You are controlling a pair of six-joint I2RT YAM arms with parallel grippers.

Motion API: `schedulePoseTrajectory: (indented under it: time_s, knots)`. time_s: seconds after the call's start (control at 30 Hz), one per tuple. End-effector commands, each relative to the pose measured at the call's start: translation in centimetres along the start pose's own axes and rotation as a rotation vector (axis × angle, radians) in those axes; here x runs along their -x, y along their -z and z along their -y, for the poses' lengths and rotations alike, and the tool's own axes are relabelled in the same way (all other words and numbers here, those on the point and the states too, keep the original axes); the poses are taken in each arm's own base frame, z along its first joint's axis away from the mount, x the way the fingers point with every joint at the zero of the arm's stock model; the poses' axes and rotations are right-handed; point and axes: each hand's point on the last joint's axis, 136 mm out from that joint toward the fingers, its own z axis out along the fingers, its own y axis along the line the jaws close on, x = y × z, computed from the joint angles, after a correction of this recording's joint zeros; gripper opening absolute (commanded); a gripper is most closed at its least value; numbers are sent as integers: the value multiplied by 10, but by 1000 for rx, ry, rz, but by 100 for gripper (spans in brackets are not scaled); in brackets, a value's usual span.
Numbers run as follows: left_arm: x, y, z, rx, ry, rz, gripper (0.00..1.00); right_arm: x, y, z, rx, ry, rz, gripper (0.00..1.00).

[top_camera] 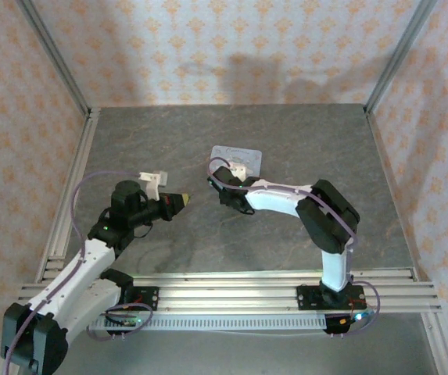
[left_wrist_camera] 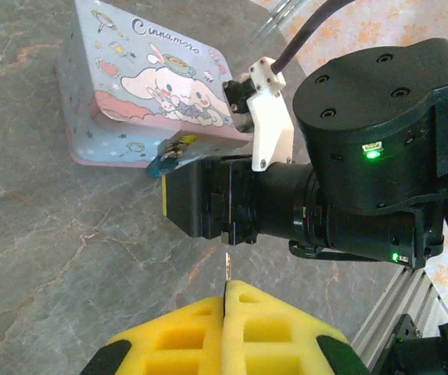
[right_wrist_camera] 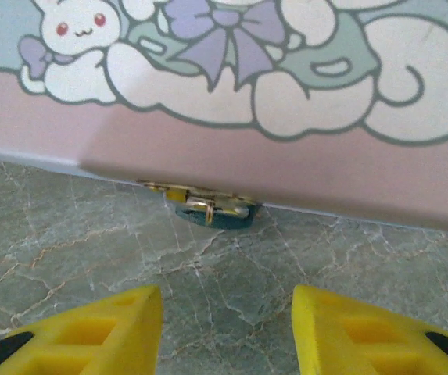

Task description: Unlock the padlock with the key

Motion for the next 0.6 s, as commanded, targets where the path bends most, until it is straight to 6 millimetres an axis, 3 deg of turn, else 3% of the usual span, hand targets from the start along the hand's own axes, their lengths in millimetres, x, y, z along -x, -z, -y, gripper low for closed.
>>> schedulePoseTrajectory:
  time_s: [0.0, 0.57]
  knots:
    - [-1, -3, -1, -1, -37, 9, 0, 19, -1, -2, -17, -11, 66, 47]
    - [-10, -5, -5, -2, -52, -12, 0, 26, -21, 3, -53, -41, 29, 45]
